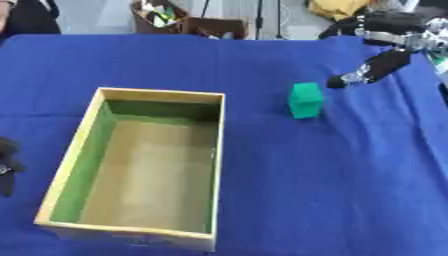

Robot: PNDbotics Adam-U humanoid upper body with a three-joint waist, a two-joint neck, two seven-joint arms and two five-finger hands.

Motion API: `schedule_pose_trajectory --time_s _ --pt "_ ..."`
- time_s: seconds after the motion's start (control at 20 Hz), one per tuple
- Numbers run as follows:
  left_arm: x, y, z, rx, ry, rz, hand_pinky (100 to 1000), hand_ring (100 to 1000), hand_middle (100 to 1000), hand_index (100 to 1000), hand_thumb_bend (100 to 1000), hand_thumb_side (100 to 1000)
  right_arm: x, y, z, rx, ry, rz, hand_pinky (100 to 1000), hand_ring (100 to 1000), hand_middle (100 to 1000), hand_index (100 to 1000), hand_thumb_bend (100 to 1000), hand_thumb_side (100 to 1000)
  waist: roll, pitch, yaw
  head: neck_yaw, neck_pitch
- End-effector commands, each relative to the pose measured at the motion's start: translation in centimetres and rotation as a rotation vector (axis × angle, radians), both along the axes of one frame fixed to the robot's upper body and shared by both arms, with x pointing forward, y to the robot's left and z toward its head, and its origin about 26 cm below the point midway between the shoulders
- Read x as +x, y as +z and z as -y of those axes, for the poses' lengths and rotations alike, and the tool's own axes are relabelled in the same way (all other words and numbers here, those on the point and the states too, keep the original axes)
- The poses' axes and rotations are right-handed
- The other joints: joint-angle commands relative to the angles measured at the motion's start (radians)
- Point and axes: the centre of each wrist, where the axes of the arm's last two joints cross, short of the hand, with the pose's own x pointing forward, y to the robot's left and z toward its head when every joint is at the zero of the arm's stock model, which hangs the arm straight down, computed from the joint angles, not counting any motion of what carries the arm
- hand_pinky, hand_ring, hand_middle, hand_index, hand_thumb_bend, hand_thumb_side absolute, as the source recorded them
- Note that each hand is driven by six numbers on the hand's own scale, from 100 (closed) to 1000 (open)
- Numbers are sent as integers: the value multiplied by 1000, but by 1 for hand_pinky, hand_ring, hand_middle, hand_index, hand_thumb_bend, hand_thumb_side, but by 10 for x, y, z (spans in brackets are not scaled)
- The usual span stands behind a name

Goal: Pick up objects on the table and place them in the box.

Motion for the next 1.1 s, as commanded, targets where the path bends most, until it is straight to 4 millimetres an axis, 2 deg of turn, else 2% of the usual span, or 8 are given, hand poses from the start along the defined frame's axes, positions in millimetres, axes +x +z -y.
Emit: schedule_pose_trajectory --time_s 0.05,0.25,0.45,0.7,0.95,1.1 --pt "-2 6 1 15 -9 24 100 353 476 473 100 903 -1 12 -8 -68 34 1 907 942 888 1000 580 855 1 -16 3 -8 -14" --pt "-1 7 2 13 -13 26 100 353 476 473 100 904 3 5 -16 -57 37 4 905 937 887 995 562 851 2 -9 10 -16 -18" --pt "-1 7 3 8 -14 29 100 353 476 473 100 904 6 -8 -15 -59 24 -13 905 935 878 994 569 817 1 -2 20 -20 -21" --pt "0 8 3 8 -17 32 100 353 476 473 100 904 9 -19 -14 -91 22 -51 906 933 861 989 535 781 -1 3 21 -19 -20" --pt "0 8 4 8 -17 32 100 353 476 473 100 904 10 -24 -13 -122 0 -88 902 925 811 959 465 737 0 5 21 -19 -18" --pt "0 8 4 8 -19 33 100 353 476 473 100 905 10 -25 -13 -138 -21 -83 896 919 800 948 386 709 0 7 23 -20 -19"
